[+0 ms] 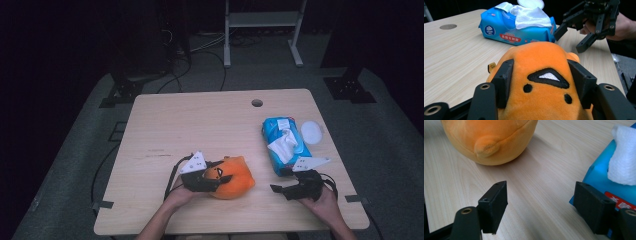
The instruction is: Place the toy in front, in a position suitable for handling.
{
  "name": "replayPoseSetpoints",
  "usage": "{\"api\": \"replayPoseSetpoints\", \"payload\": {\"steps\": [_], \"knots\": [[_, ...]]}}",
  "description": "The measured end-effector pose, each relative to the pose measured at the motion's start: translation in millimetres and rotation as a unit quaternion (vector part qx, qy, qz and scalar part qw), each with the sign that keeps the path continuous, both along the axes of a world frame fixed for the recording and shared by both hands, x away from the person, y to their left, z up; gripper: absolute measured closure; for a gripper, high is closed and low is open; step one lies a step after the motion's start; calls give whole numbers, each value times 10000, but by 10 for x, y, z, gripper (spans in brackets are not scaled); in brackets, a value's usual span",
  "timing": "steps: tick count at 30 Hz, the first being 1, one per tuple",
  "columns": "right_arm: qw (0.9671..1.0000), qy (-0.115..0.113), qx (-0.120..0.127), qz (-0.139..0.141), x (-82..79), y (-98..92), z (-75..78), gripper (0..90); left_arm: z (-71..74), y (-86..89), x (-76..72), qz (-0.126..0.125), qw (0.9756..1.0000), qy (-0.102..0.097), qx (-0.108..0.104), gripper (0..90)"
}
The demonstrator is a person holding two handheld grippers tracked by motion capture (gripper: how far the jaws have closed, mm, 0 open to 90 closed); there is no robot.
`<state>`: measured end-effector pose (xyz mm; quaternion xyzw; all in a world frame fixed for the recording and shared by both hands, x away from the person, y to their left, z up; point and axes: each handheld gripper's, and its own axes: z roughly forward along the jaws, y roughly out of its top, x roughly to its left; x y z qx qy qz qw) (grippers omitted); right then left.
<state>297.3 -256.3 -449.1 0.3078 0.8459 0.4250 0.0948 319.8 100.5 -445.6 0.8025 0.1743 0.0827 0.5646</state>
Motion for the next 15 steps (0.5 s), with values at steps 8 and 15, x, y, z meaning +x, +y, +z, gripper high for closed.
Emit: {"api": "replayPoseSetpoints", "payload": {"steps": [8, 15], "knots": [[9996, -265, 117, -55, -50, -21, 104, 276, -33, -21, -2, -69, 9997, 34, 229, 400], [9985, -503, 185, -135, -30, -30, 205, 276, -30, -36, -14, -119, 9992, -34, 385, 399]]}}
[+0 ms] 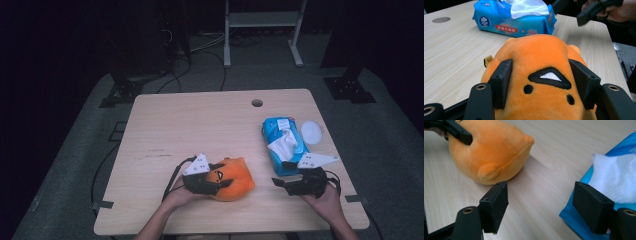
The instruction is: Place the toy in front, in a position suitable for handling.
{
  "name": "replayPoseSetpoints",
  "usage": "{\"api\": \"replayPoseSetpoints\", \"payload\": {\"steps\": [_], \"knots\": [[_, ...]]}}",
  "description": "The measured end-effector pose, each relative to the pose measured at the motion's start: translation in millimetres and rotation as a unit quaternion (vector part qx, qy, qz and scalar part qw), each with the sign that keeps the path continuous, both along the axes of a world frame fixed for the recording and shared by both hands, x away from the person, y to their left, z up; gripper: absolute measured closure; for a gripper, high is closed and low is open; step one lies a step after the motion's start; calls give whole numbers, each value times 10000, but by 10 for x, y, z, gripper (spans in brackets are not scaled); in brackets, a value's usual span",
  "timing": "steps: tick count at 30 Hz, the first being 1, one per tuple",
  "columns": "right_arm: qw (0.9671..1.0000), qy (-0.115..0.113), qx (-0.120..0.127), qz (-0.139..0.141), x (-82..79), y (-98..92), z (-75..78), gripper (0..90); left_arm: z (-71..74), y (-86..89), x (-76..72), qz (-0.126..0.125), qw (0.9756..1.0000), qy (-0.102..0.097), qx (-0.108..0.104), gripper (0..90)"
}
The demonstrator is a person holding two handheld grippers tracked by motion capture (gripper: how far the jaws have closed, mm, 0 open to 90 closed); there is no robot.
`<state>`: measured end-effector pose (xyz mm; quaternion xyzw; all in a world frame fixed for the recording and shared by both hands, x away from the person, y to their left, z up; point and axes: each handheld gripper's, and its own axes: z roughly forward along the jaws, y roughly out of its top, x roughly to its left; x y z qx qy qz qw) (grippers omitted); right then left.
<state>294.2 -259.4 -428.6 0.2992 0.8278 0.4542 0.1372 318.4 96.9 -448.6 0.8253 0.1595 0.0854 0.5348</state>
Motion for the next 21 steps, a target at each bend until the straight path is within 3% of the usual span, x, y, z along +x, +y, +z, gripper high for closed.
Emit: {"api": "replayPoseSetpoints", "payload": {"steps": [7, 13, 18, 21], "knots": [[9997, -230, -112, -30, 140, 24, 148, 276, -8, -2, -2, -7, 10000, 0, 13, 399], [9984, -446, -238, -251, 414, -24, 263, 280, -13, -7, 0, -25, 10000, -7, 23, 396], [9978, -426, -325, -390, 575, -74, 303, 279, -13, -8, 1, -36, 10000, -5, 36, 393], [9976, -297, -339, -534, 735, -133, 302, 267, -16, -7, 2, -30, 10000, 12, 23, 391]]}}
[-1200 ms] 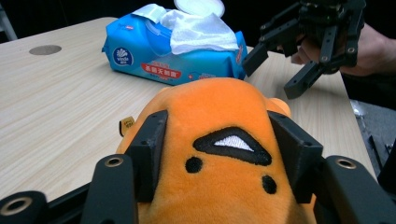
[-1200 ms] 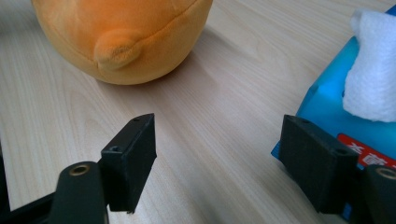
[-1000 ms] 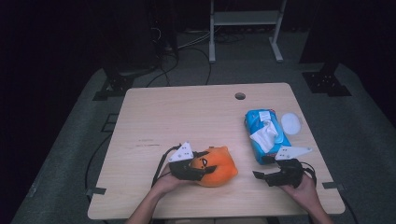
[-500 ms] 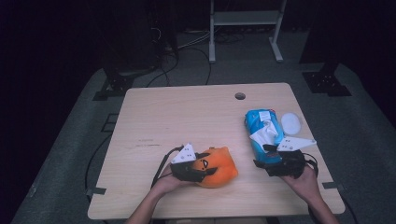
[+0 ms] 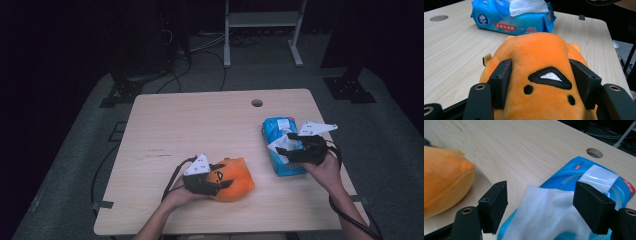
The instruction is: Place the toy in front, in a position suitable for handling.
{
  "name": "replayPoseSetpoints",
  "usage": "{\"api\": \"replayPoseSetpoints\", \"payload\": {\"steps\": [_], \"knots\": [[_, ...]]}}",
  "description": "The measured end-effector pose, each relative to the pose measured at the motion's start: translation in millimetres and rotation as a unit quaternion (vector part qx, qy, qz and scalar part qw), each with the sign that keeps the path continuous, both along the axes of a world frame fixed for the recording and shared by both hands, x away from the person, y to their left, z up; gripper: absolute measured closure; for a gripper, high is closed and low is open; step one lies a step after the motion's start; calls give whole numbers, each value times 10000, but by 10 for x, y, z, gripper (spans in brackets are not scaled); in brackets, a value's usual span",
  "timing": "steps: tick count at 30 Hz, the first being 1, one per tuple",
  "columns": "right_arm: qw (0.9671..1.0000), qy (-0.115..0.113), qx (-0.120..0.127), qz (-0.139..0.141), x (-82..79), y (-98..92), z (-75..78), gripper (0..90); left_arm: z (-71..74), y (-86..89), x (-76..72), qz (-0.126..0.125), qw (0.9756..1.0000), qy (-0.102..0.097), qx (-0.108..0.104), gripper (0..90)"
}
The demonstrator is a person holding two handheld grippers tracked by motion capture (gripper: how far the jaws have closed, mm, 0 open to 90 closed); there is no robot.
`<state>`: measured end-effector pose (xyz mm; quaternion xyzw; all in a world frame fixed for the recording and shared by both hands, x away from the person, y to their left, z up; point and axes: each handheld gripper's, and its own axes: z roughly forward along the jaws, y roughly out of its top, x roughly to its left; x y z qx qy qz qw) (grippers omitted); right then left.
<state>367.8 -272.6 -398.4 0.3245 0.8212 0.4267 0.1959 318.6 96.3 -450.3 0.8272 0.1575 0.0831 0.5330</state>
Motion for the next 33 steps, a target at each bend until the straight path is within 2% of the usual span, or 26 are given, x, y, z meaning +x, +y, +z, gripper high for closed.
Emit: {"api": "replayPoseSetpoints", "payload": {"steps": [5, 13, 17, 18, 19, 20, 21, 22, 23, 26, 28, 33], "knots": [[9999, 18, -107, -127, 134, -47, -17, 270, -2, 2, 5, -11, 10000, 15, -1, 388], [9989, 249, -157, -366, 291, -108, -153, 314, -5, 3, 6, -15, 10000, 17, 2, 385], [9985, 284, -151, -434, 322, -140, -226, 385, -8, 6, 4, -11, 10000, 15, -5, 384], [9982, 309, -149, -489, 326, -155, -247, 428, -9, 6, 6, -13, 10000, 22, -7, 383], [9982, 309, -149, -489, 326, -155, -247, 428, -9, 6, 6, -13, 10000, 22, -7, 383], [9979, 324, -106, -543, 322, -174, -272, 469, -9, 6, 8, -14, 10000, 32, -13, 382], [9979, 324, -106, -543, 322, -174, -272, 469, -9, 6, 8, -14, 10000, 32, -13, 381], [9978, 307, -38, -587, 307, -188, -299, 522, -11, 5, 9, -13, 10000, 35, -25, 380], [9978, 307, -38, -587, 307, -188, -299, 522, -12, 6, 9, -10, 10000, 42, -30, 380], [9975, 342, 138, -603, 295, -212, -336, 601, -17, 7, 8, 3, 10000, 57, -50, 378], [9972, 356, 142, -649, 296, -225, -353, 684, -15, 8, 9, -9, 10000, 47, -35, 377], [9964, 403, 225, -708, 301, -246, -358, 747, -19, 8, 9, -8, 10000, 52, -56, 376]]}}
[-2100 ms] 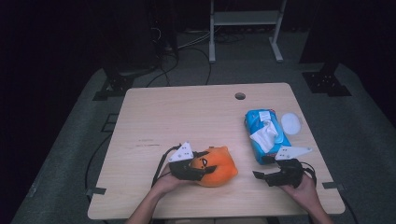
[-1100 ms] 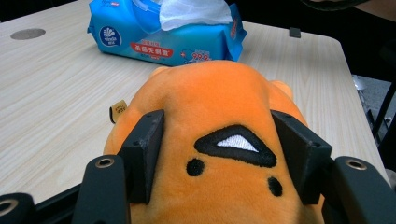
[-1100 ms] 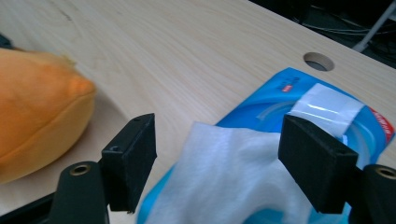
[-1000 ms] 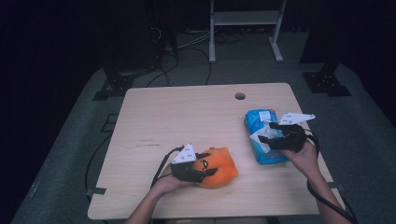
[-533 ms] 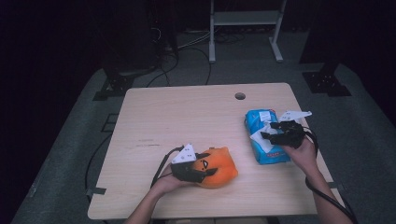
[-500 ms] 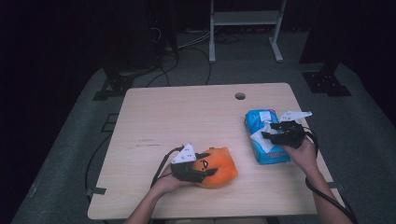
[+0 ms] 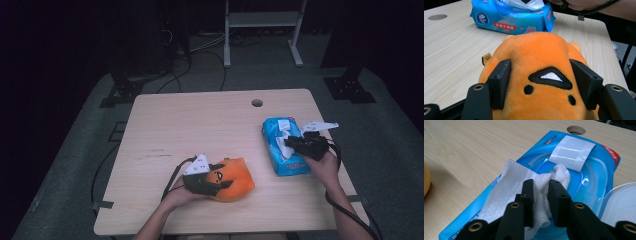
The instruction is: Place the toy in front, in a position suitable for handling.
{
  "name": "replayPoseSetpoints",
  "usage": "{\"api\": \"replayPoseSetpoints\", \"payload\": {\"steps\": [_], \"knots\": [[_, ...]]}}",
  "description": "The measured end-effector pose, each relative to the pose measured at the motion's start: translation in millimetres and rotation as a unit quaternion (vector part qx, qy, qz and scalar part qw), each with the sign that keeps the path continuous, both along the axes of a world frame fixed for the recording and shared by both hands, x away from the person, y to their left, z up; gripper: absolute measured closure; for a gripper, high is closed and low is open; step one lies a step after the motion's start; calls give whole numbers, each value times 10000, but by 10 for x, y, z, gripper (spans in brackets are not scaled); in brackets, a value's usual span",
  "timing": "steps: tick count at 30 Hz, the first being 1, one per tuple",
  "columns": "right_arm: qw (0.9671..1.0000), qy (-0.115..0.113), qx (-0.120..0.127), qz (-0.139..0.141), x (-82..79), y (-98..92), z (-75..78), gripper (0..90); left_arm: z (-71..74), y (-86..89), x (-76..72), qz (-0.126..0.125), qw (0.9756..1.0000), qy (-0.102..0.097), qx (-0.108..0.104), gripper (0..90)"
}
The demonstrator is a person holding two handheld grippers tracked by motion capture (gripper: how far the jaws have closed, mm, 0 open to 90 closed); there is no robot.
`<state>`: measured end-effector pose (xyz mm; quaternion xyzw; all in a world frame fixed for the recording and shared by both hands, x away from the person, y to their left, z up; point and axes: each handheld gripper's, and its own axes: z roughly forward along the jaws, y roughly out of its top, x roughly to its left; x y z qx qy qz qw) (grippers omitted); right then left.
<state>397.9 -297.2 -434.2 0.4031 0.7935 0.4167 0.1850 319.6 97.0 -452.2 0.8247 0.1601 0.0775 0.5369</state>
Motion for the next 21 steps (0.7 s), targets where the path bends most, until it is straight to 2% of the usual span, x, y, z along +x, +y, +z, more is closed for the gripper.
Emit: {"api": "replayPoseSetpoints", "payload": {"steps": [7, 11, 14, 15, 21], "knots": [[9999, 29, 40, -153, -8, -5, 16, 838, 0, -1, -1, -1, 10000, -28, 11, 373], [9998, 52, 75, -162, -10, -9, 30, 847, 0, -2, -4, -2, 10000, -27, 18, 372], [9997, 57, 193, -161, -28, -29, 68, 851, 0, -3, -2, -5, 10000, -28, 19, 368], [9994, 32, 301, -162, -53, -42, 102, 854, -2, -2, 0, 3, 10000, -16, 12, 367], [9990, -31, 406, -179, -91, -79, 185, 859, -4, -4, -1, 2, 10000, -18, 14, 362]]}}
